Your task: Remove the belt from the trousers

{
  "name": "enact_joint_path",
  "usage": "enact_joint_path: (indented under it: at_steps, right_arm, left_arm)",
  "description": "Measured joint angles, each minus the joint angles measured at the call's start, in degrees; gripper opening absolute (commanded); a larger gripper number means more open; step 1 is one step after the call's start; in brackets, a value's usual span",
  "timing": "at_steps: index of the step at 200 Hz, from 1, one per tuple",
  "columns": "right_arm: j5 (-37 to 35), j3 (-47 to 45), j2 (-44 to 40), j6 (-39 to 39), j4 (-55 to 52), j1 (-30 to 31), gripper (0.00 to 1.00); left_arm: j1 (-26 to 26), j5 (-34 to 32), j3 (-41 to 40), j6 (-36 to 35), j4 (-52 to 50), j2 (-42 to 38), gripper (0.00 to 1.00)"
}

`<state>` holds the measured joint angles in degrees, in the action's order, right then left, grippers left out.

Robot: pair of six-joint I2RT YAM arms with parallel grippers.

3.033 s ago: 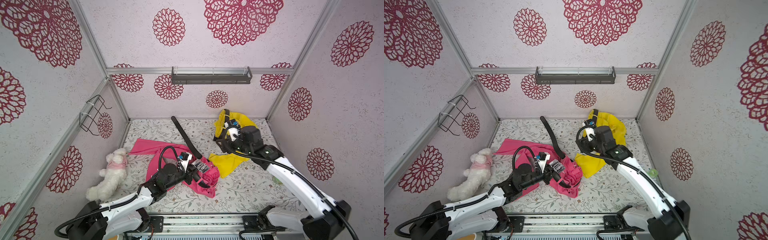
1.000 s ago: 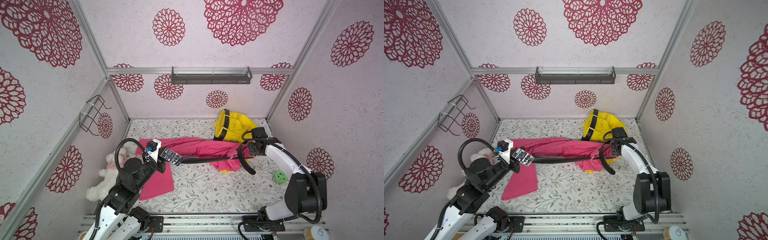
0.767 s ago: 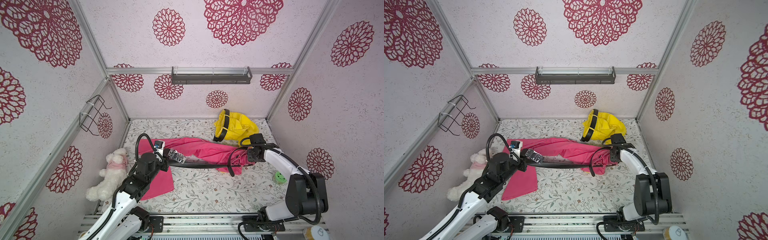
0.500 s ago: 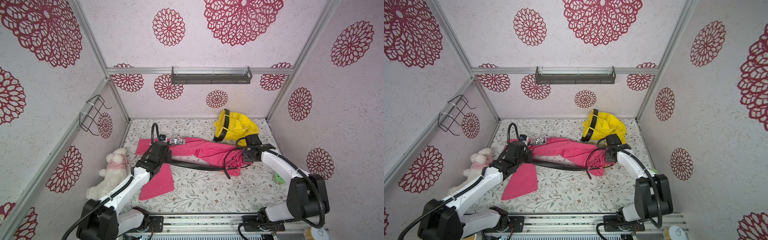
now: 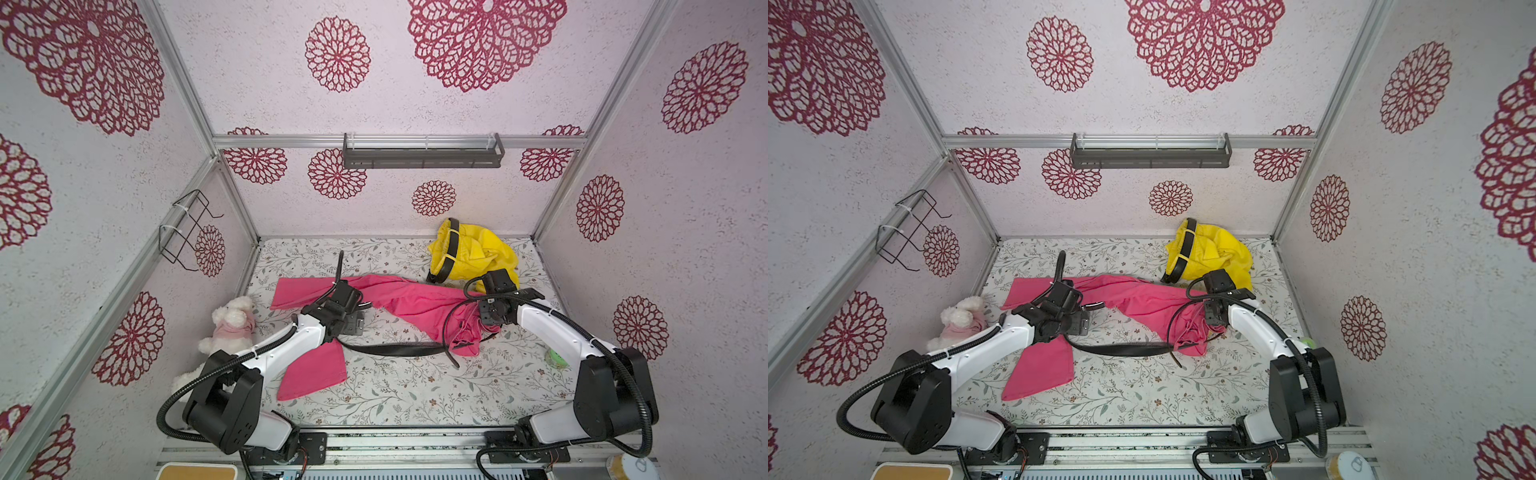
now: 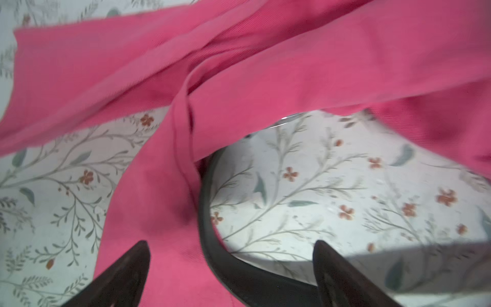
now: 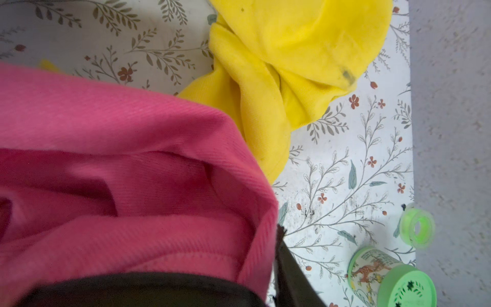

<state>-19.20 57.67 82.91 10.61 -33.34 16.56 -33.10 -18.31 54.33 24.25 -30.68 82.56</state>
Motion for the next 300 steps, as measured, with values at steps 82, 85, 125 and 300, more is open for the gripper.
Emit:
enact_joint_path:
  at_steps: [82, 85, 125, 300]
  right_arm:
    - [0.4, 0.5, 0.0, 0.0, -0.2, 0.1, 0.43]
    - [0.4, 0.5, 0.0, 0.0, -0.2, 0.1, 0.43]
    - [0.6, 0.9, 0.0, 0.0, -0.4, 0.1, 0.45]
    - [0.2, 5.0, 4.3, -2.1, -0.5, -3.0, 0.66]
  left_arm:
    - [-15.8, 27.5, 11.2, -16.1, 6.5, 10.1, 0.99]
    - [-15.8, 28.5, 11.1, -16.3, 6.5, 10.4, 0.99]
    - [-16.1, 38.0, 11.8, -19.1, 6.6, 14.7, 0.95]
    - [-19.8, 14.2, 3.5, -20.9, -2.2, -7.9, 0.0]
